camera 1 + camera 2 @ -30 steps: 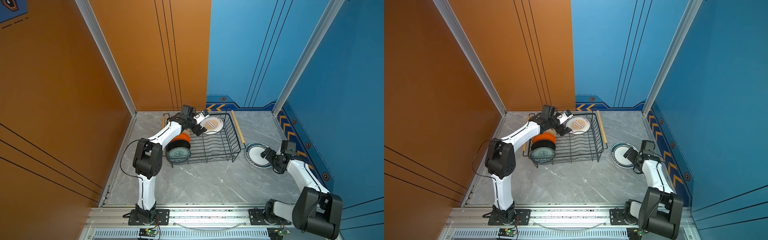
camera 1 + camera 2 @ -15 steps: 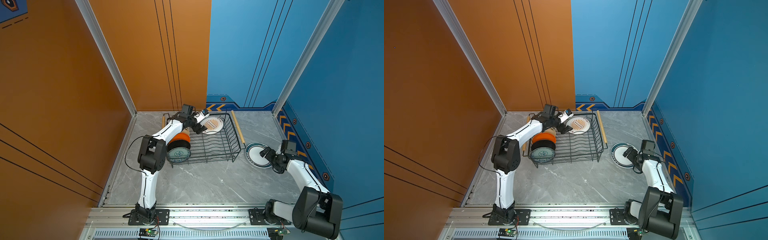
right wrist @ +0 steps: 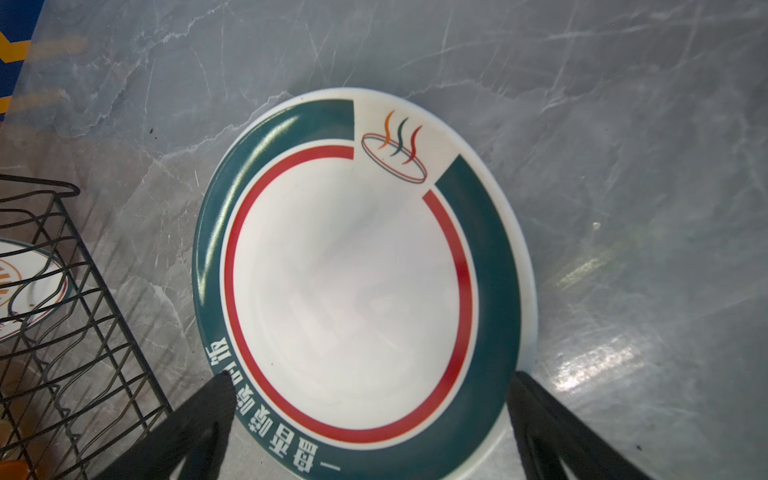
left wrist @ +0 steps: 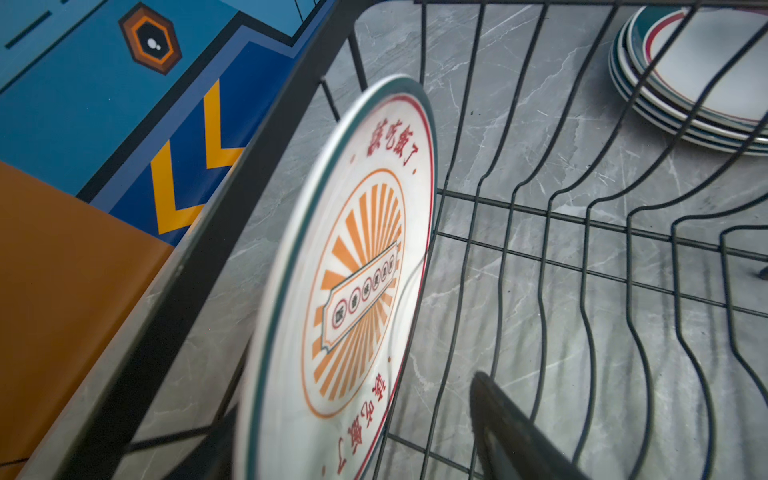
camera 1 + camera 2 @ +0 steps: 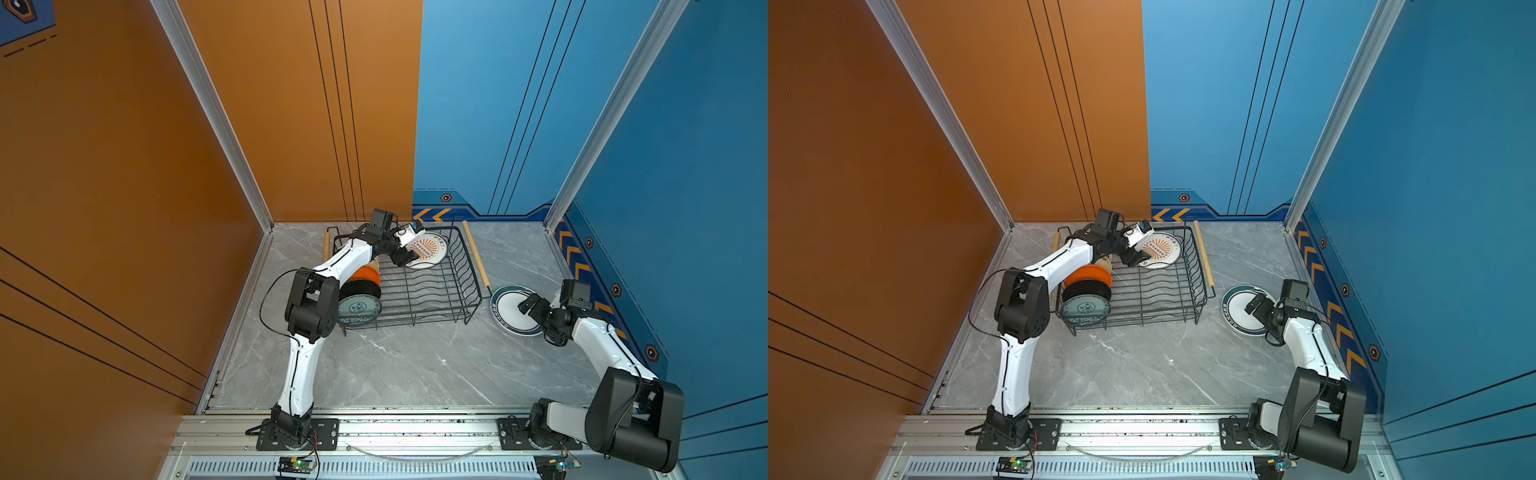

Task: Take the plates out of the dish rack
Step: 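Grasp the white sunburst-printed plate in the rack with the left gripper, then lift the sunburst plate up out of the rack with the left gripper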

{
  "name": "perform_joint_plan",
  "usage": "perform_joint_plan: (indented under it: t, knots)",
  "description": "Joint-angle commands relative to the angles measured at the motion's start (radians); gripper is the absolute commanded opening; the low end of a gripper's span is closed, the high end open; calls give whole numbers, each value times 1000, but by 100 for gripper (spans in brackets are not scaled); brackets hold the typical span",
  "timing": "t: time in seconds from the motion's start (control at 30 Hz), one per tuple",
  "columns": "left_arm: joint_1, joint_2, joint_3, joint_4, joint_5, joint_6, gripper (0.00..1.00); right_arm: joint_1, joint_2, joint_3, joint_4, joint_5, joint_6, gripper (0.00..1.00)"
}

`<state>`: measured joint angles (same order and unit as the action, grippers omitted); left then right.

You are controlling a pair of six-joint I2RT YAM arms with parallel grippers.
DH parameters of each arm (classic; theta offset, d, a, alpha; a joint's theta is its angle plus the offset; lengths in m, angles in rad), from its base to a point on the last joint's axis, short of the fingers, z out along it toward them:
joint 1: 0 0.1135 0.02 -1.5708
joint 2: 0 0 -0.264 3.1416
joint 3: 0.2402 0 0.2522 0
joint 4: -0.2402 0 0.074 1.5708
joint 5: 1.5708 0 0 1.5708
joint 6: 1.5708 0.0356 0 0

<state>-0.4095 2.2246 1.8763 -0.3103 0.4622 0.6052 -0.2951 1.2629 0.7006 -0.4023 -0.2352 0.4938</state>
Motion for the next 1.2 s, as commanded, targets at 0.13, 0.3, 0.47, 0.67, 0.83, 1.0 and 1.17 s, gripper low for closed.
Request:
perform_joint_plan:
  t: [0.13, 0.3, 0.47, 0.67, 0.83, 1.0, 1.17]
  knots:
    - [-17, 33, 31, -39, 27, 21, 55, 8, 18, 20, 5, -18, -16, 100]
    - [-23, 37, 34, -43, 2, 22, 44, 11, 18, 20, 10, -22, -15, 100]
    - [-29, 54, 49, -42, -37, 20, 38, 11, 16, 20, 10, -27, -17, 100]
    - [-41, 61, 53, -43, -69, 23, 28, 12, 16, 17, 14, -36, -17, 100]
    - [-48, 48, 49, -45, -105, 18, 20, 12, 17, 16, 16, -44, -15, 100]
    - [-51, 27, 32, -53, -112, 16, 14, 12, 12, 16, 17, -57, -15, 100]
    - [-52, -7, 8, -53, -129, 14, 6, 12, 2, 16, 11, -61, -14, 100]
